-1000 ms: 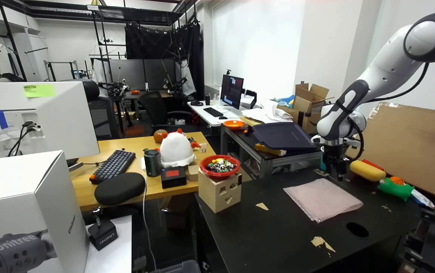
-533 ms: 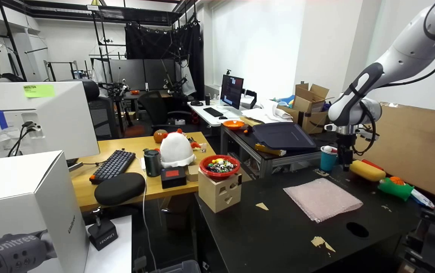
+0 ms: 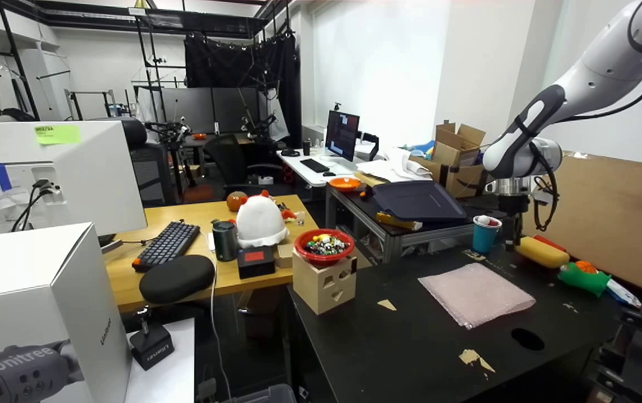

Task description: Fold the plastic sheet in half on the table.

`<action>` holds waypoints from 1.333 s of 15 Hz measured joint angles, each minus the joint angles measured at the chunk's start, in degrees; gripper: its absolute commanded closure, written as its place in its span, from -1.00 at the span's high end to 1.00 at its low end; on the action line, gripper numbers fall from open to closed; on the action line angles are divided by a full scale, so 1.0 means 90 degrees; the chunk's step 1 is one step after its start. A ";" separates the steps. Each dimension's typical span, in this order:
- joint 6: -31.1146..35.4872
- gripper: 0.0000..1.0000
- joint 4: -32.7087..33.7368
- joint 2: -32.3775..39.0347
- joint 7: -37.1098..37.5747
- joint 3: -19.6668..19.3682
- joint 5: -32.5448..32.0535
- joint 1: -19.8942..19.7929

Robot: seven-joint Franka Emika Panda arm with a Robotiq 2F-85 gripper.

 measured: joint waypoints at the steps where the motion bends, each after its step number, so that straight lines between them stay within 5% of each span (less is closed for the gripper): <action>1: -0.0162 1.00 -0.0002 -0.0053 0.0378 -0.0001 0.0002 0.0065; 6: -0.0844 1.00 -0.0289 -0.0624 0.1699 -0.0025 0.0259 0.0054; 14: -0.1633 1.00 -0.1256 -0.2215 0.1834 -0.0167 0.1404 -0.0590; 20: -0.1958 1.00 -0.1654 -0.3142 0.1911 -0.0243 0.1502 -0.0431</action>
